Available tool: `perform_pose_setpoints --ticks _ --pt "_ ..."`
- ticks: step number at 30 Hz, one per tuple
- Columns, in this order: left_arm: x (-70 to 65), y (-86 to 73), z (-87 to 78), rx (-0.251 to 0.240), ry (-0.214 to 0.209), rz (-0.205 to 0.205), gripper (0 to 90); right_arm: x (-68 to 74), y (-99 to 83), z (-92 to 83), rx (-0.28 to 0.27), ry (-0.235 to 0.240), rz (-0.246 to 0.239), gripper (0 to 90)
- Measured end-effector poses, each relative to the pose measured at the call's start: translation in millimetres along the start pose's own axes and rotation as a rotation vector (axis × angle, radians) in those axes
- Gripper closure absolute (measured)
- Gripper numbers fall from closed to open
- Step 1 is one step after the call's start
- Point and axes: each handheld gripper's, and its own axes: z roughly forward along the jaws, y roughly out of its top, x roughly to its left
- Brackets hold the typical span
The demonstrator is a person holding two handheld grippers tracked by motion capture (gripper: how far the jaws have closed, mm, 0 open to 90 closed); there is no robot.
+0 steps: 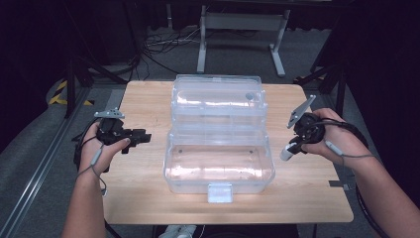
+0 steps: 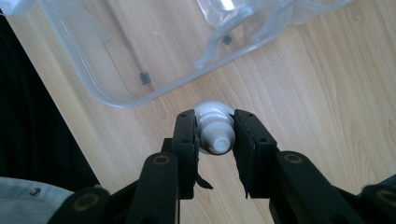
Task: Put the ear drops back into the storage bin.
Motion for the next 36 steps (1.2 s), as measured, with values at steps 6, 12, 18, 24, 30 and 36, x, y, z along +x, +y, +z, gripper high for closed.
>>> perform_pose_setpoints --ticks 6,12,18,24,30,36 --pt "-0.1 0.0 0.0 0.002 0.0 0.003 60.7 6.9 6.7 -4.6 -0.001 0.007 -0.028 70.9" --pt "-0.1 -0.2 -0.6 0.002 0.002 -0.002 60.7 16.3 14.9 -8.8 -0.002 0.027 -0.072 70.9" --pt "-0.3 -0.1 -0.4 0.002 0.001 0.0 60.8 24.4 22.3 -11.6 -0.004 0.036 -0.107 70.9" --pt "-0.2 -0.2 -1.4 0.0 0.001 0.002 60.8 32.6 30.5 -10.0 0.0 0.062 -0.155 70.9" --pt "0.1 -0.3 -2.0 0.001 -0.003 0.003 60.8 38.5 37.4 -5.2 0.012 0.073 -0.192 70.9" --pt "0.2 -0.7 -3.5 -0.003 0.001 0.005 60.7 43.1 43.9 1.3 0.026 0.088 -0.23 70.9"
